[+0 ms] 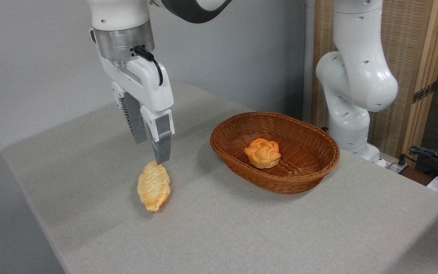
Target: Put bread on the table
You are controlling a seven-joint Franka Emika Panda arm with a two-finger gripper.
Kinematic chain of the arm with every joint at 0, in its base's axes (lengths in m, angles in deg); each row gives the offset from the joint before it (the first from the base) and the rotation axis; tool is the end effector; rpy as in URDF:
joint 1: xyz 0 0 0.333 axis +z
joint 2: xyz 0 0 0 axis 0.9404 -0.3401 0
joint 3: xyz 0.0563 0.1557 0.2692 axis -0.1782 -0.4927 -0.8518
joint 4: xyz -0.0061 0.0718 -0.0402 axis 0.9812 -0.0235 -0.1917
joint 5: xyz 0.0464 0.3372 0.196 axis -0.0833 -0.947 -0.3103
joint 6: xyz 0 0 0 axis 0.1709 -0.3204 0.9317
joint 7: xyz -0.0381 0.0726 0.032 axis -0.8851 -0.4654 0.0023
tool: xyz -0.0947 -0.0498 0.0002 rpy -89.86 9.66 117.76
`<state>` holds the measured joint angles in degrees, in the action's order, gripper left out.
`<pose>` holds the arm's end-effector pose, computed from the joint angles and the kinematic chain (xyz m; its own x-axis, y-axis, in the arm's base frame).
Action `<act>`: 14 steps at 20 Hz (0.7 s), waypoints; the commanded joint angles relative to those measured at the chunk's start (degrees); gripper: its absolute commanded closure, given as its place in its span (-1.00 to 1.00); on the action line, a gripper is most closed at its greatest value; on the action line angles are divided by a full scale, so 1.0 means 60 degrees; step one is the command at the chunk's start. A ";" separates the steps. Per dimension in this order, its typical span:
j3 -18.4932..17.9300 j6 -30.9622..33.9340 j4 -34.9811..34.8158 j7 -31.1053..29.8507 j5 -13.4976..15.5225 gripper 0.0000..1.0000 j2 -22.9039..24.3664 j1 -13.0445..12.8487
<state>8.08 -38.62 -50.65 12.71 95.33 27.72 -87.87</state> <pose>0.5819 -0.0578 0.5792 0.6761 -0.7331 0.0740 -0.7366 -0.6752 0.0400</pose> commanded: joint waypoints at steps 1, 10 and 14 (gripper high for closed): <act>-0.0084 0.0156 0.0112 -0.0128 -0.0012 -1.00 0.0016 -0.0058; -0.0070 0.0391 -0.0033 -0.0055 -0.0012 -1.00 0.0133 -0.0073; -0.0040 0.0391 -0.1070 -0.0026 -0.0026 -1.00 0.0907 -0.0102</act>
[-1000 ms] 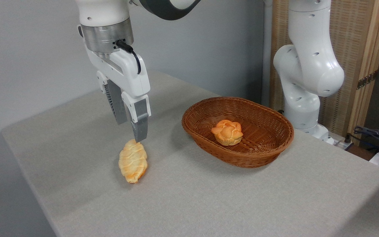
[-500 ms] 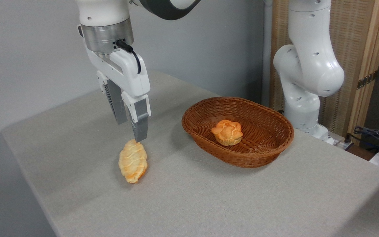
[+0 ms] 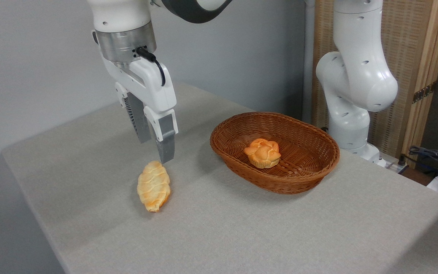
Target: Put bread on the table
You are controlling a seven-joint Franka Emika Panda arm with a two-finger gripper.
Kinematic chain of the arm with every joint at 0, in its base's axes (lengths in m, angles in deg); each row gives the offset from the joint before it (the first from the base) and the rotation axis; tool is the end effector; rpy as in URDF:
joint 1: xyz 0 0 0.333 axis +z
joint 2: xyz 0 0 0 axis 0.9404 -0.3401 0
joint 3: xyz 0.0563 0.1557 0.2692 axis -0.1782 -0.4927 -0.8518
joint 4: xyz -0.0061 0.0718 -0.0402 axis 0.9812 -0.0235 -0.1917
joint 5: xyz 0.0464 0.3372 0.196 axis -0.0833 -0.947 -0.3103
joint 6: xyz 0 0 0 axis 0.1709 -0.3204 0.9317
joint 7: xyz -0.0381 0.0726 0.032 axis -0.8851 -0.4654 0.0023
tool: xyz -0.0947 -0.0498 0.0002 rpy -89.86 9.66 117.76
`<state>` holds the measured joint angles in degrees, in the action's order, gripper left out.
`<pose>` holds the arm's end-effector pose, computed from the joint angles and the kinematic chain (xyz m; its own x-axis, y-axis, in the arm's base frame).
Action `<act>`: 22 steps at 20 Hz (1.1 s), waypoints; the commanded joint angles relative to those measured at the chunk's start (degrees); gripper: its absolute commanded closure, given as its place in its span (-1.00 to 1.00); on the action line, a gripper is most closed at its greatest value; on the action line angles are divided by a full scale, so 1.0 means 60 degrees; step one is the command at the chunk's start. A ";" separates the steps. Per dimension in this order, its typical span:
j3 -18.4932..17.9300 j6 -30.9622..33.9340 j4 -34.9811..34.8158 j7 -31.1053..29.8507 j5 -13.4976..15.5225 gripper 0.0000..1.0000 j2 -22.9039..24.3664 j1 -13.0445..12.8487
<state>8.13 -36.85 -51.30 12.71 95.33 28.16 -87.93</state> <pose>0.5760 -0.0582 0.5753 0.6751 -0.7360 0.0501 -0.7376 -0.6721 0.0652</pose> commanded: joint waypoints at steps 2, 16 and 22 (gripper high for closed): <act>-0.0049 0.0111 -0.1695 -0.0026 -0.0055 -1.00 0.1375 -0.0135; 0.0010 0.0477 -0.5637 0.0794 -0.0405 -1.00 0.3473 -0.0180; -0.0004 0.0463 -0.6721 0.1102 -0.0817 -1.00 0.3912 -0.0107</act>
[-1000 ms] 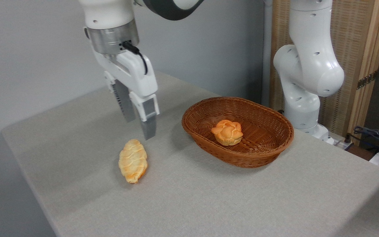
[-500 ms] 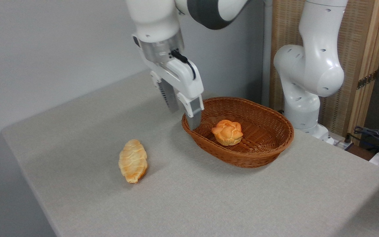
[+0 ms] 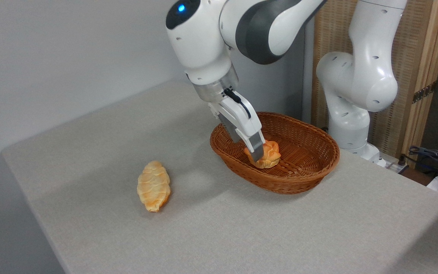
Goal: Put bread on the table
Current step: 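Close the gripper on the round bun and lift it from the basket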
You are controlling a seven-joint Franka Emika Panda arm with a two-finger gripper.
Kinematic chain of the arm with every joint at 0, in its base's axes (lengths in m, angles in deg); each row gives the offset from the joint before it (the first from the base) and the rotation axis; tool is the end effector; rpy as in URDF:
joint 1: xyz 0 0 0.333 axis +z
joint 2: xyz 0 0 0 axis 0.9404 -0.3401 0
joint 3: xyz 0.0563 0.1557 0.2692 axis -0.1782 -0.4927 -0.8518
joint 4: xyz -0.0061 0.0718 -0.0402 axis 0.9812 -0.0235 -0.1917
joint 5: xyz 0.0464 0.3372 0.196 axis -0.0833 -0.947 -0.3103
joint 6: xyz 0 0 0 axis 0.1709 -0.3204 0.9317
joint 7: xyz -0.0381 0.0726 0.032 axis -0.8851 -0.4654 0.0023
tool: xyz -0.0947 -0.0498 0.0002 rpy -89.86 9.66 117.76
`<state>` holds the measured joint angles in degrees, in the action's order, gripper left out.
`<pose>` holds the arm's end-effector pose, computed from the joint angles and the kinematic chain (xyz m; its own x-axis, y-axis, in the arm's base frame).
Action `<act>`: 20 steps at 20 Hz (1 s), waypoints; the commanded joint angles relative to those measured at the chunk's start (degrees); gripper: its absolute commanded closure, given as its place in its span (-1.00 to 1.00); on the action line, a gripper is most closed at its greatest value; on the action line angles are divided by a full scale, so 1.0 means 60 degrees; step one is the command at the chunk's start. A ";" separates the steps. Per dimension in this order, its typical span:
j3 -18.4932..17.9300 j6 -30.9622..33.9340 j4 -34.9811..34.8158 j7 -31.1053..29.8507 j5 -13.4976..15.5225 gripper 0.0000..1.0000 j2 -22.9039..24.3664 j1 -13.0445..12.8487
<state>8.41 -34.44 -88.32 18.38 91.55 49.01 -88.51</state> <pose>0.4175 -0.0382 0.4543 0.5405 -0.8287 -0.1457 -0.7684 -0.5567 0.3158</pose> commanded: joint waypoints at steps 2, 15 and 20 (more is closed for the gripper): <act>-0.0052 0.0046 -0.0714 0.0303 -0.0290 -1.00 0.0438 0.0004; -0.0008 -0.0100 -0.0934 0.0333 -0.0276 -1.00 -0.0279 -0.0787; 0.0007 -0.0159 -0.0890 0.0391 -0.0276 0.00 -0.0309 -0.0992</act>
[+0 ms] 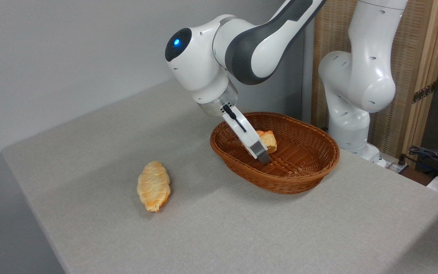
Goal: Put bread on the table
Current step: 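Close the gripper on the round bun and lift it from the basket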
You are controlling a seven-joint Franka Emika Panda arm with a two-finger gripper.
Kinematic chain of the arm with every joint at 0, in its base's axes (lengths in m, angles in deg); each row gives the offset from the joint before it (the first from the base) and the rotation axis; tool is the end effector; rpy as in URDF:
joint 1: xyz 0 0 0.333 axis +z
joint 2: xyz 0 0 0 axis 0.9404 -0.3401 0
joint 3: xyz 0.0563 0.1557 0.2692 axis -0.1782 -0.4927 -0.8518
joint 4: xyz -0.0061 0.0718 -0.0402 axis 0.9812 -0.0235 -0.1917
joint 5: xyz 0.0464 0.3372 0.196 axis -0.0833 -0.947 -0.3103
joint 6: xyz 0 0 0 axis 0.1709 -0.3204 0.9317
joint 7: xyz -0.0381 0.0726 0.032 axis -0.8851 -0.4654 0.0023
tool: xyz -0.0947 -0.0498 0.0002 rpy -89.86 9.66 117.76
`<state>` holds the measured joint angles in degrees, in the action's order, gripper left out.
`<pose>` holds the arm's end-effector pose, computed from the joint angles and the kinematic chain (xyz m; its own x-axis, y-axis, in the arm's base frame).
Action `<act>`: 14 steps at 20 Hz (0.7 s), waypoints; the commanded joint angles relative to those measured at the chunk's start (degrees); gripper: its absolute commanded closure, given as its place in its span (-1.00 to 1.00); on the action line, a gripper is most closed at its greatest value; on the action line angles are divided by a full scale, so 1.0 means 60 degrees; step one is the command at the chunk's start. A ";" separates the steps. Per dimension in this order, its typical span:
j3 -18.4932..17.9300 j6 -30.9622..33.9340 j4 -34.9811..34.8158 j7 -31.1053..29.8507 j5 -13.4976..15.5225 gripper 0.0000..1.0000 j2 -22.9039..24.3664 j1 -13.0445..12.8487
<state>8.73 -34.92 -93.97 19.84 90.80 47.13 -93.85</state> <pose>0.3928 -0.0773 0.4003 0.4042 -0.8865 -0.2251 -0.7951 -0.4623 0.3927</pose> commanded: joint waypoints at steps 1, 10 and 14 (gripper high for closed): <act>-0.0060 -0.0078 0.0052 0.0148 -0.0150 0.18 0.0004 -0.0101; -0.0046 -0.0049 0.0081 0.0148 -0.0150 0.25 0.0018 -0.0101; -0.0046 -0.0005 0.0096 0.0148 -0.0150 0.29 0.0018 -0.0101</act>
<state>8.74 -34.94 -93.87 19.88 90.80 47.08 -94.08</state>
